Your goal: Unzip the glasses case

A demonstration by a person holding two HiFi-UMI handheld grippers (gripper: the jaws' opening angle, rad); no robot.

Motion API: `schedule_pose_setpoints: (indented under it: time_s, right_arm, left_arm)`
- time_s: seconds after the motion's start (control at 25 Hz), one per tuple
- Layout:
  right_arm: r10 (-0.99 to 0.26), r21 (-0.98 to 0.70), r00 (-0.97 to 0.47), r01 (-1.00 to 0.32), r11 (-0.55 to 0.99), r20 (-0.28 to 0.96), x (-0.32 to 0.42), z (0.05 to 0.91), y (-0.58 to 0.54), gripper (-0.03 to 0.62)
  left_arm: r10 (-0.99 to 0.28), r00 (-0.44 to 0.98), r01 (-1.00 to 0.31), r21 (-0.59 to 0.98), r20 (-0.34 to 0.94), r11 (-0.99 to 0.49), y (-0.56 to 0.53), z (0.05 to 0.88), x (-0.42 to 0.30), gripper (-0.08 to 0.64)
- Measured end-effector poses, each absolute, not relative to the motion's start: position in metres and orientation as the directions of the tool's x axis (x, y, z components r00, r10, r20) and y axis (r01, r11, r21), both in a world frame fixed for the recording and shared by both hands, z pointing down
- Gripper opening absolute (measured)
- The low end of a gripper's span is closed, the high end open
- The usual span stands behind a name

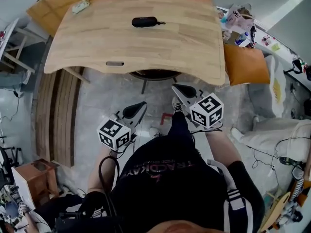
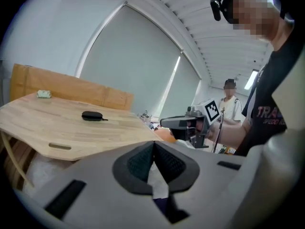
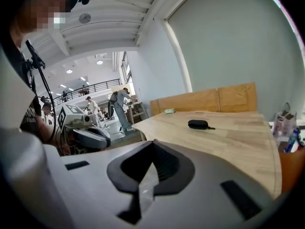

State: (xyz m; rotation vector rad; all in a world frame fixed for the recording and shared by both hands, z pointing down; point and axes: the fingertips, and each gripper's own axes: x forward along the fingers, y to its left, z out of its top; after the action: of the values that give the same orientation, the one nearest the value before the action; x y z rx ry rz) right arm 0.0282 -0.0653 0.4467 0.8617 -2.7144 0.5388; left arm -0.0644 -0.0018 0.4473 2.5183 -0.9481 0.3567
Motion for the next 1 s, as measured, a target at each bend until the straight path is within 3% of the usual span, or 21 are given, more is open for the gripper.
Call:
schedule_pose_setpoints:
  time_s: [0.32,1.0]
  right_arm:
    - [-0.494,-0.355,-0.807,-0.587,0.727,0.323,0.015,0.452,-0.005,0.017]
    - [-0.438,-0.332,-0.83,-0.545,0.77,0.346,0.002,0.454,0.029,0.017]
  left_arm:
    - [-0.543,0.748,-0.658,0.319,0.382,-0.682,0.026,0.45,-0.058,0.014]
    - [-0.591,0.727,-0.686,0.324,0.349,-0.652,0.033,0.443,-0.054,0.014]
